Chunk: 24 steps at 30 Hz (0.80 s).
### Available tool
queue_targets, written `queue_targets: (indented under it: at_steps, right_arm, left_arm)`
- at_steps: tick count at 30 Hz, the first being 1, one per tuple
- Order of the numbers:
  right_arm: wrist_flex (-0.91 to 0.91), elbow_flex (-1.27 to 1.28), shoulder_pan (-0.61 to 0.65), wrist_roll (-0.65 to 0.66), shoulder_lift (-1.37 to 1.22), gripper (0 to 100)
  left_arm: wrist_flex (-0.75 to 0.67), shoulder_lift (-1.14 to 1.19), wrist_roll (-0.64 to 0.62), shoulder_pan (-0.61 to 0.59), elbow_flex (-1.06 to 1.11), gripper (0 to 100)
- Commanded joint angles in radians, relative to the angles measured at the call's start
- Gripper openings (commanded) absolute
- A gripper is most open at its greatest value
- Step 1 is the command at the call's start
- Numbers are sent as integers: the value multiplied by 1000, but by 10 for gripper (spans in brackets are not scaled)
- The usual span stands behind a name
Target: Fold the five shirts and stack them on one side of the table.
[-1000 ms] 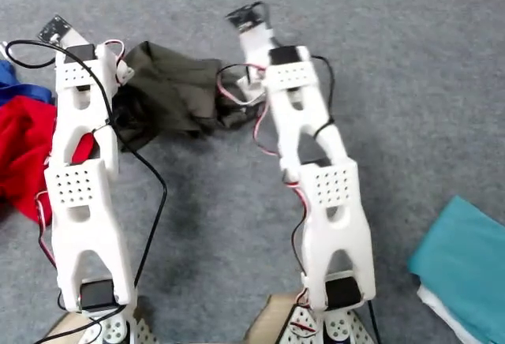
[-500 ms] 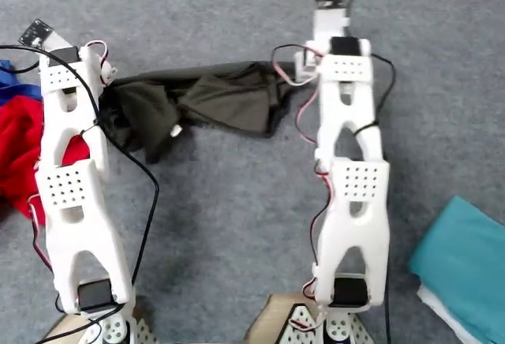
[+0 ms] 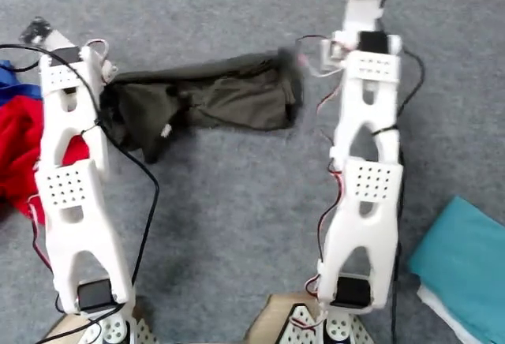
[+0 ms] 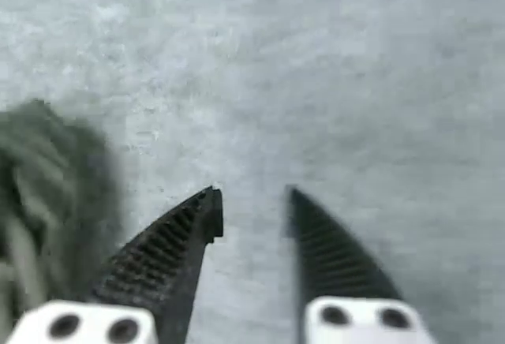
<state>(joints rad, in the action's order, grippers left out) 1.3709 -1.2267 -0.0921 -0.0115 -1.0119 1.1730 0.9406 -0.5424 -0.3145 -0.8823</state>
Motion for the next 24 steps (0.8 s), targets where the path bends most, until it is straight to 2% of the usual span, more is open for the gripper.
queue_targets:
  at_steps: [1, 3, 6, 12, 15, 24]
  right_arm:
    - [193, -341, -25, 167, 41, 231]
    - [275, -455, -22, 195, 58, 224]
    - [267, -344, 56, 199, 93, 224]
    - [68, -56, 260, 180, 70, 224]
    - [-11, 12, 332, 175, 53, 224]
    - [-127, 44, 326, 140, -102, 221]
  left_arm:
    - [-35, -12, -6, 2, -9, 18]
    - [-44, -12, -6, 14, -9, 18]
    - [-38, -12, -6, 31, -9, 18]
    - [-41, -4, -6, 34, 0, 18]
    - [-41, 4, -6, 34, -5, 18]
    - [-38, 5, -6, 37, 3, 18]
